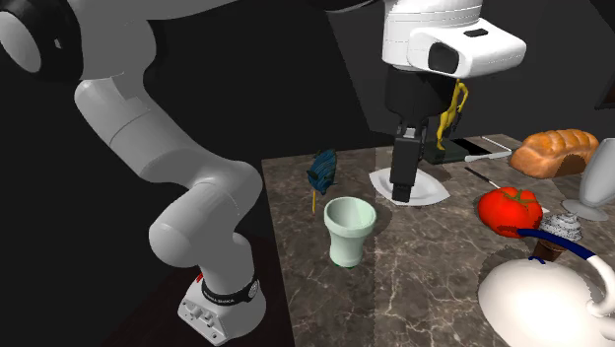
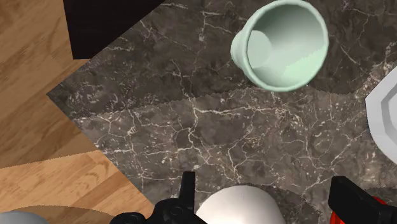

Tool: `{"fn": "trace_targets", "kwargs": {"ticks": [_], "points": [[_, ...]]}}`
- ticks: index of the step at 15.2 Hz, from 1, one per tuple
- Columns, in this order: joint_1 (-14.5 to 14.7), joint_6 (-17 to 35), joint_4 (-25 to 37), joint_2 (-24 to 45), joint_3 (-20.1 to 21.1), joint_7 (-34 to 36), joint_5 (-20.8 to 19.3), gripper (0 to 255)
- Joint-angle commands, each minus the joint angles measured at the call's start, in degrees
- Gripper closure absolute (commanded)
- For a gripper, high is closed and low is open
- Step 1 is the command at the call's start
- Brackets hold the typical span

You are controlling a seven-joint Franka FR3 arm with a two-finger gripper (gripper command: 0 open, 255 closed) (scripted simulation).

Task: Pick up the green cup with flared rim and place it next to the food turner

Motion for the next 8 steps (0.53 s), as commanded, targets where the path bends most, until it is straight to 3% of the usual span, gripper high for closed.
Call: {"fn": "trace_targets", "kwargs": {"ticks": [1, 8], "points": [[0.00, 0.00, 0.00, 0.00, 0.00, 0.00, 0.00, 0], [1.38, 5.39, -15.76, -8.27, 1.23, 0.32, 2.62, 0]]}}
